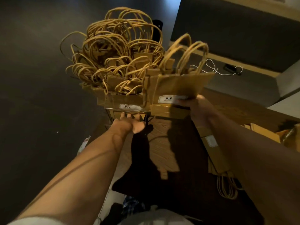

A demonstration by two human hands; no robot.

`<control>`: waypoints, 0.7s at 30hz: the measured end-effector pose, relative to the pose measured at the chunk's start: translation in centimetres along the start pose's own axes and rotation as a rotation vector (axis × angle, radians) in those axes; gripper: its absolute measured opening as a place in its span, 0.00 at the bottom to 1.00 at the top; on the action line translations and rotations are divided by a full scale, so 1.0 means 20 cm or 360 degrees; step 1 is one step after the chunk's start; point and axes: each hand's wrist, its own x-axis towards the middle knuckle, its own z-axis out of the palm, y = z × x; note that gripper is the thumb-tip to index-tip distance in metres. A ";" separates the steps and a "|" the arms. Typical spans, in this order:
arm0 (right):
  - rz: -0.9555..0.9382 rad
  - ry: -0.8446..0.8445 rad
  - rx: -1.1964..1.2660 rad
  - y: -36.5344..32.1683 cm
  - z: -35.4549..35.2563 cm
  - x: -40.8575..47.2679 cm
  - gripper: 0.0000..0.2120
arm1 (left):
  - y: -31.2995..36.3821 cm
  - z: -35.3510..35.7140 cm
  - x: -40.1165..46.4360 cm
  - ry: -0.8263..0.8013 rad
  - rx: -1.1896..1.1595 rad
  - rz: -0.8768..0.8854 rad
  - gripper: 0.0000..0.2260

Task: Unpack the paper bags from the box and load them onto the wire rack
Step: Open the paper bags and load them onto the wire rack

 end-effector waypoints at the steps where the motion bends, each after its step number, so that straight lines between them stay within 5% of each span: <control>1: 0.0004 0.0017 -0.0030 0.00 0.02 0.02 0.19 | 0.00 0.01 0.01 -0.0003 -0.0013 -0.0028 0.29; 5: 0.0055 0.0015 -0.0135 0.02 0.05 0.05 0.19 | 0.00 0.03 -0.02 0.0156 0.0010 -0.0015 0.30; 12: -0.0055 0.0016 -0.0057 -0.02 0.04 0.03 0.17 | -0.01 0.15 -0.10 0.0833 -0.0035 0.0101 0.21; 17: -0.0171 -0.0039 -0.0144 -0.06 0.20 0.05 0.07 | -0.02 0.15 -0.07 0.0700 0.0037 0.0054 0.31; 21: -0.0139 0.0023 -0.0124 -0.02 0.30 0.09 0.11 | -0.02 0.12 -0.07 0.0579 0.0042 0.0035 0.31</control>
